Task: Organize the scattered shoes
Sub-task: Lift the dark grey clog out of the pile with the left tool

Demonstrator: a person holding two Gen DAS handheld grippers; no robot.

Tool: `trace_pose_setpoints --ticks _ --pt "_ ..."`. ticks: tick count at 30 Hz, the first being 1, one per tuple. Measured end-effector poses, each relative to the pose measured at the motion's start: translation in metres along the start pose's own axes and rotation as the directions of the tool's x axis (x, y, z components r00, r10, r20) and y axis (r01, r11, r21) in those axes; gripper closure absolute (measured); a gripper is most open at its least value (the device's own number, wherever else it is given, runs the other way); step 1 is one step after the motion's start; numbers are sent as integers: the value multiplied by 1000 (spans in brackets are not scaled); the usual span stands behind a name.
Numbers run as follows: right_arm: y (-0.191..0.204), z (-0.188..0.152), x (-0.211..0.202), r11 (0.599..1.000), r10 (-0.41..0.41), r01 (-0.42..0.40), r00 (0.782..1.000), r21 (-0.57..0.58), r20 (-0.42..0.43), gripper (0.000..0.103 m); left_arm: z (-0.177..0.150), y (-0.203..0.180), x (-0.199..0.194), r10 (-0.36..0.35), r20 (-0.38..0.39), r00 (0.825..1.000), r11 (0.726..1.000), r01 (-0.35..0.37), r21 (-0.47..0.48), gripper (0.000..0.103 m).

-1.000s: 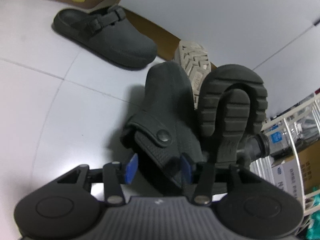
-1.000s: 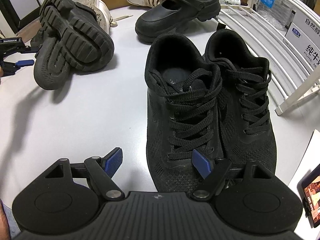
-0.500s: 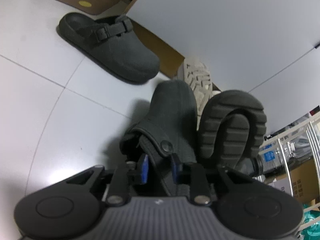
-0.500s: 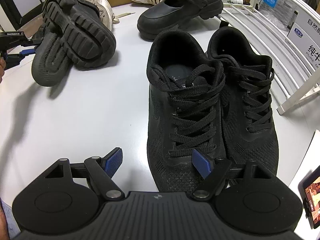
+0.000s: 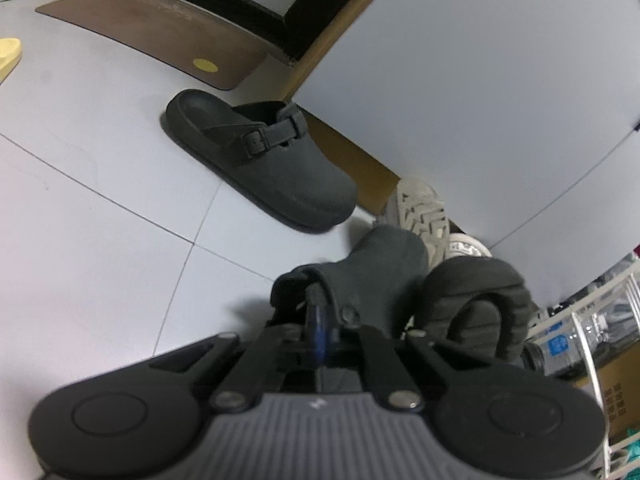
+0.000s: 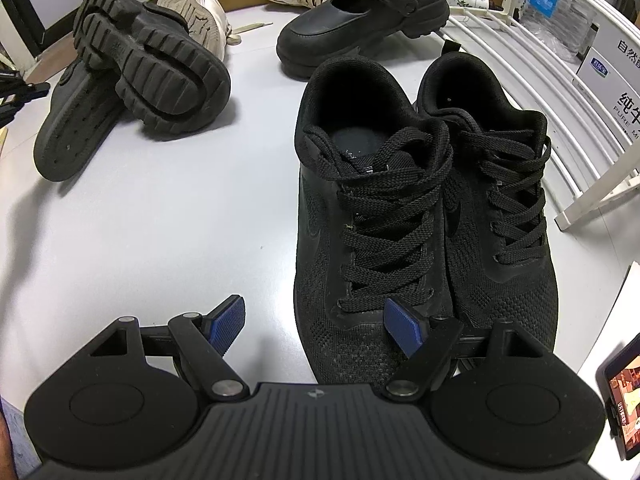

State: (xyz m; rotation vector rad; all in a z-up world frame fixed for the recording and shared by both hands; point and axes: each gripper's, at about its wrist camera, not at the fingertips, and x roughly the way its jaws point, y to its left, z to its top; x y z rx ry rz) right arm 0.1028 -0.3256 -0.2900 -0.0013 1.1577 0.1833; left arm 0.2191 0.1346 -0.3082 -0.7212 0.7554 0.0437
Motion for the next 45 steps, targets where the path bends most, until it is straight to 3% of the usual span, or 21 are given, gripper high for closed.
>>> trace_pose_setpoints --ticks 3,6,8,10,17,22,25,37,45 --pt "1 1 1 1000 -5 5 1000 -3 -2 22 1 5 5 -2 -13 1000 1000 2 -21 100" --pt "2 2 2 1000 -9 9 1000 -8 -3 21 0 7 8 15 -11 1000 1000 -15 -15 90" --pt "3 1 3 1000 -11 11 1000 -11 -2 21 -1 9 9 31 -11 999 999 -31 -6 74" --pt "3 1 3 1000 -13 13 1000 -16 -2 21 0 12 12 26 -18 999 1000 -27 -15 65" --pt "5 1 4 1000 -11 11 1000 -27 -4 18 3 16 32 -12 -28 1000 999 11 -40 55" --pt "5 -1 4 1000 -11 11 1000 -29 -9 18 3 20 42 -60 -22 998 996 59 -71 55" --pt "4 0 4 1000 -10 10 1000 -25 -11 18 4 22 44 -87 -29 996 991 83 -106 67" --pt "5 -1 5 1000 -7 7 1000 -27 -12 18 21 15 20 5 38 999 999 -3 -42 74" --pt "6 -1 6 1000 -6 6 1000 -30 -13 18 39 29 -19 36 117 993 999 -32 -35 88"
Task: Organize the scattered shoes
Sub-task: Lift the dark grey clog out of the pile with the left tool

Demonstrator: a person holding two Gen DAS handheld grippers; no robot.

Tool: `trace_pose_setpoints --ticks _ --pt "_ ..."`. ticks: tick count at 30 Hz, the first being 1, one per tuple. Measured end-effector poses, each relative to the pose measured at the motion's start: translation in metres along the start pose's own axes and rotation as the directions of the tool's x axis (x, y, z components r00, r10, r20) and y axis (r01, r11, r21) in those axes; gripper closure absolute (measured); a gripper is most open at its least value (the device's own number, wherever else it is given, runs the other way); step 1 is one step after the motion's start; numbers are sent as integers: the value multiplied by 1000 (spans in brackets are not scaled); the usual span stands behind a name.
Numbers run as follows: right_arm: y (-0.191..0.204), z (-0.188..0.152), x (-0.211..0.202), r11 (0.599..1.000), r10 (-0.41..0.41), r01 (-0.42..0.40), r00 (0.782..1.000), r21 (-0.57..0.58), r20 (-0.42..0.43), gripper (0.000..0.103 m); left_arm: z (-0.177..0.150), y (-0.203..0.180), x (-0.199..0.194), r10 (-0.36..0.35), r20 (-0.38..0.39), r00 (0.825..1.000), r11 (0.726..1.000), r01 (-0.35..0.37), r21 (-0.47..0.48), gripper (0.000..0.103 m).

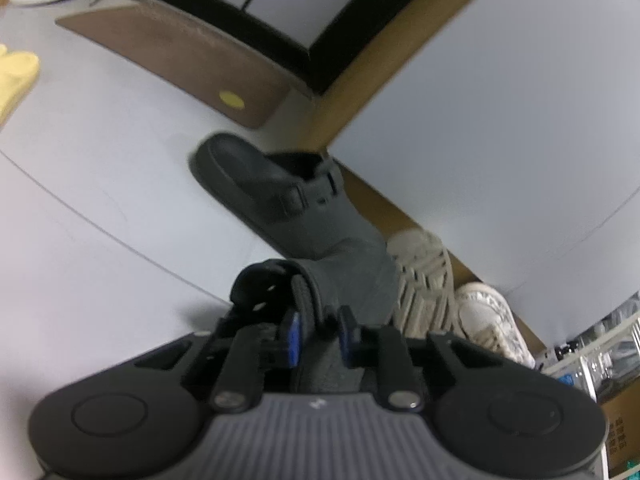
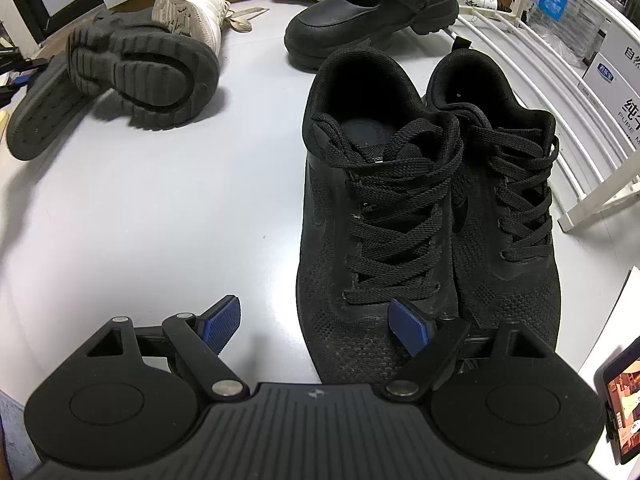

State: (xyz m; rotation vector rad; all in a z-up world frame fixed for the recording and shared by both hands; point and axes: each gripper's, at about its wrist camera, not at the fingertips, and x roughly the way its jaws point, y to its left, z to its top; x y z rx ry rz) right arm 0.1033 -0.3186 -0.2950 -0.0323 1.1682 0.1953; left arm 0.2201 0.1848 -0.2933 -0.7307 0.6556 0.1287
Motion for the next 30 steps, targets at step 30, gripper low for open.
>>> trace_pose_setpoints --ticks 30 --pt "-1 1 2 1000 7 -7 1000 -9 -8 17 -39 -22 -5 72 -133 989 982 -47 182 60"
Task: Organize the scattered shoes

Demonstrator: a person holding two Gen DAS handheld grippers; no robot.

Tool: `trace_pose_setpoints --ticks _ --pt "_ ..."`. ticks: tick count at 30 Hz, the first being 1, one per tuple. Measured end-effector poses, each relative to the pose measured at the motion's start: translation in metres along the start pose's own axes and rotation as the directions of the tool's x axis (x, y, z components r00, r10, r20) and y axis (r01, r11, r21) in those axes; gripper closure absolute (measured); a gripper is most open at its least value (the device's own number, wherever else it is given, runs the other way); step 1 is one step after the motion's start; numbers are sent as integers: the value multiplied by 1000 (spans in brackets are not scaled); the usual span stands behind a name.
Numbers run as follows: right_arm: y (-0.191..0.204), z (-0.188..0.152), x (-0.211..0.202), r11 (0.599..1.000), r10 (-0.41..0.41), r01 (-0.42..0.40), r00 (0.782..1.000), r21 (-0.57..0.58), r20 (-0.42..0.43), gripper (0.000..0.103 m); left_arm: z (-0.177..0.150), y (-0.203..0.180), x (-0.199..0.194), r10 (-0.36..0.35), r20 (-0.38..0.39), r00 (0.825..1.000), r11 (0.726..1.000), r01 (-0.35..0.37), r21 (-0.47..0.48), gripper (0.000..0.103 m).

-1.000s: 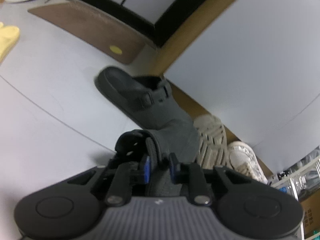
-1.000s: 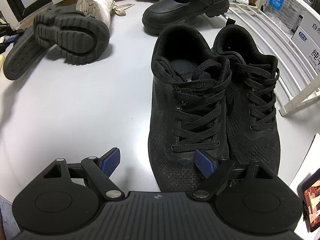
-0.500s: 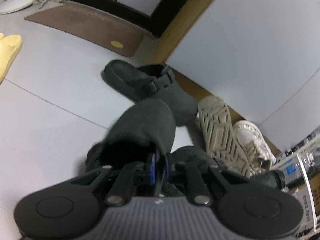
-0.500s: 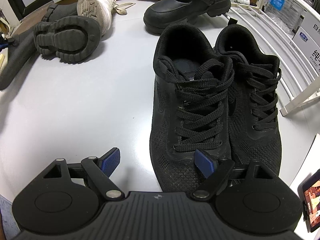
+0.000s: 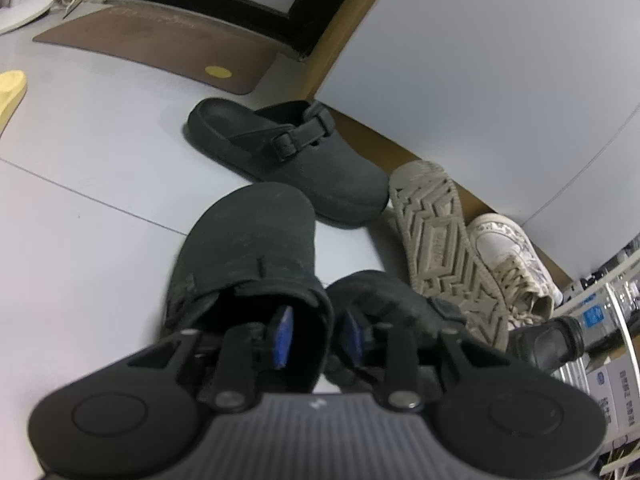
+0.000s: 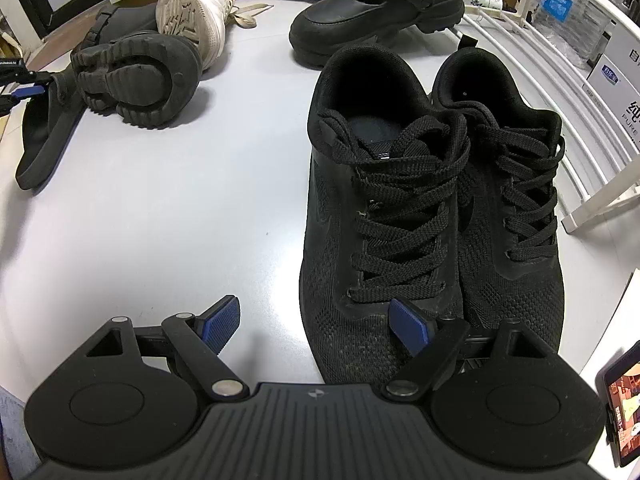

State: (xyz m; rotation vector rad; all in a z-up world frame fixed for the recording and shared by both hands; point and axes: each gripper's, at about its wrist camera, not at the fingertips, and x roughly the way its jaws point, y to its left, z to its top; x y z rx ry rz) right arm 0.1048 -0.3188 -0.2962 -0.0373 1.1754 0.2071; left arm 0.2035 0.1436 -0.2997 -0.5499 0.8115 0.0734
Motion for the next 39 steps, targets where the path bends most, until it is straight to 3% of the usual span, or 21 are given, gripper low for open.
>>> trace_pose_setpoints --ticks 2,9,10,12,14,23,33,39 --pt "0 0 0 1000 3 -3 1000 2 0 17 -3 -6 7 6 -31 999 999 -5 49 59" --pt "1 0 -1 1000 4 -4 1000 7 1 17 -3 -12 33 46 -43 998 995 -42 86 61" --pt "1 0 -1 1000 6 -6 1000 8 1 17 -2 -11 36 45 -50 998 995 -41 88 67" --pt "1 -2 -2 1000 12 -12 1000 12 -1 17 -1 -8 42 51 -62 997 995 -45 92 90" --pt "1 -2 -2 1000 18 -18 1000 13 -4 17 0 -6 40 48 -50 998 993 -42 113 92" --pt "-1 -2 -4 999 25 -25 1000 24 -1 17 2 9 -6 66 19 998 996 -67 56 94" --pt "7 -5 -8 998 62 -62 998 21 15 17 -12 6 -64 13 1 1000 1000 -13 -13 94" --pt "6 -6 -9 997 66 -66 998 36 12 17 -18 -10 -83 -82 -50 995 996 80 -24 94"
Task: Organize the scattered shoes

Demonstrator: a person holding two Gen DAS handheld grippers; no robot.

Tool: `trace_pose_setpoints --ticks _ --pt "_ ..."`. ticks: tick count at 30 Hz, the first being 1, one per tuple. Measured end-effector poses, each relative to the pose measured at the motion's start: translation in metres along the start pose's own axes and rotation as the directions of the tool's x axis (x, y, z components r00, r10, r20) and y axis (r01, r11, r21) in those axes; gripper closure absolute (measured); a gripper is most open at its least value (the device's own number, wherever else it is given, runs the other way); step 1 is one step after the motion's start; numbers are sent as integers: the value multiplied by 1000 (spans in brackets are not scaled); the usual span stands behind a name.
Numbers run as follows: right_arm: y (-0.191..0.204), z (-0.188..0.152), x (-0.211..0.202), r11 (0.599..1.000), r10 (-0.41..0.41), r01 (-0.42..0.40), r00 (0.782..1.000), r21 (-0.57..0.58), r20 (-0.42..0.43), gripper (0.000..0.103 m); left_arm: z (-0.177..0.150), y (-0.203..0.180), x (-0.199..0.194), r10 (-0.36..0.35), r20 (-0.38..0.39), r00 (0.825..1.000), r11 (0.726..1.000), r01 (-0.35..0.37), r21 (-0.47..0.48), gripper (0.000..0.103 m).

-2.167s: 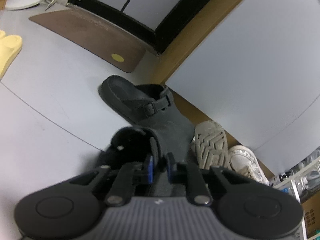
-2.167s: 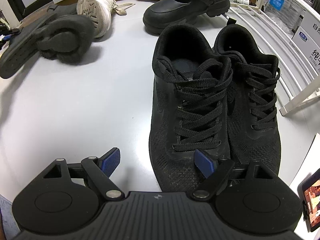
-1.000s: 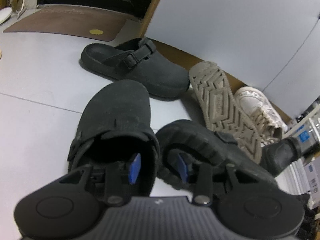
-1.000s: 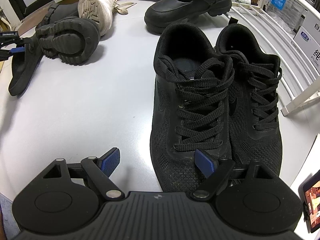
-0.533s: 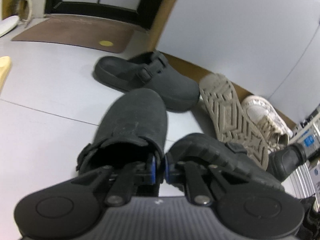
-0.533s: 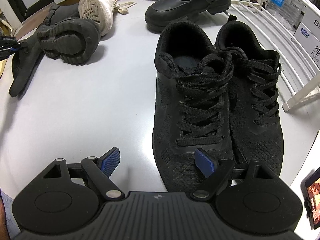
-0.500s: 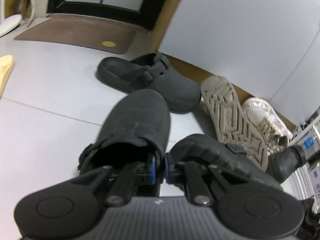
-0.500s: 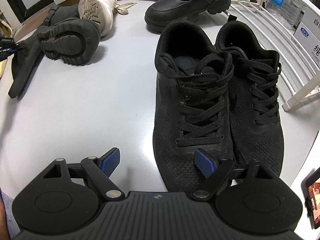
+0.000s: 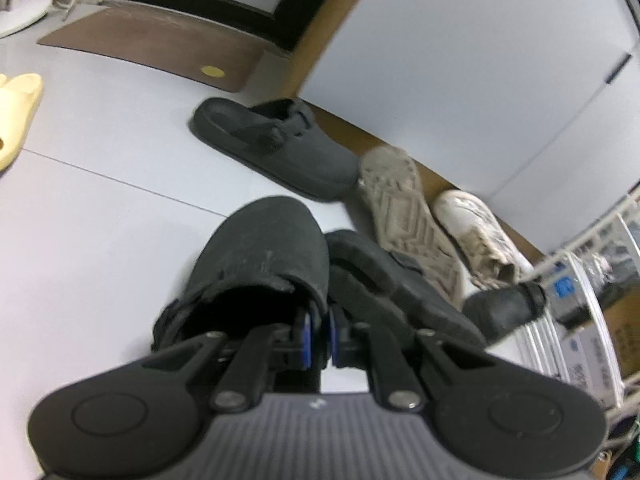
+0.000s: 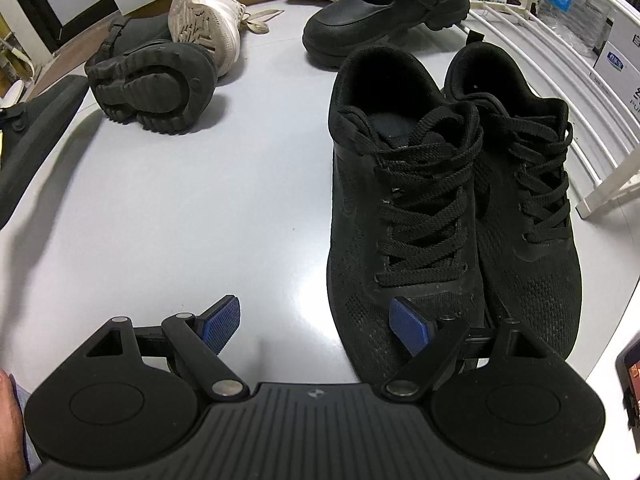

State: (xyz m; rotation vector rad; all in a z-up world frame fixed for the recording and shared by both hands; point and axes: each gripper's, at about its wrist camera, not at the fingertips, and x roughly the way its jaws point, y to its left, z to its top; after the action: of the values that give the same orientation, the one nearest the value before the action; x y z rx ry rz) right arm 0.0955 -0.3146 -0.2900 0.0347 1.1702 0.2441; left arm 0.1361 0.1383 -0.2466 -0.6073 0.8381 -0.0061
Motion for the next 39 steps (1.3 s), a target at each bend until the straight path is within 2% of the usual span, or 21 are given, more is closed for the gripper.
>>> trace_pose_setpoints --ticks 11,17,24,30,39 --pt "-1 -3 -1 1000 8 -8 1000 1 -7 17 -13 -43 -29 -104 8 995 994 104 23 95" --pt "-1 -3 -1 1000 16 -16 1000 0 -5 17 -22 -67 -44 -187 -43 981 982 188 17 95" --pt "-1 -4 -2 1000 22 -21 1000 4 -8 17 -47 -86 -37 -253 -119 960 967 255 3 94" --pt "-2 -4 -1 1000 26 -26 1000 4 -11 17 -67 -96 -24 -269 -177 947 961 276 17 95" --pt "-1 -2 -4 999 39 -39 999 4 -7 17 -97 -99 3 -259 -262 930 963 269 3 95"
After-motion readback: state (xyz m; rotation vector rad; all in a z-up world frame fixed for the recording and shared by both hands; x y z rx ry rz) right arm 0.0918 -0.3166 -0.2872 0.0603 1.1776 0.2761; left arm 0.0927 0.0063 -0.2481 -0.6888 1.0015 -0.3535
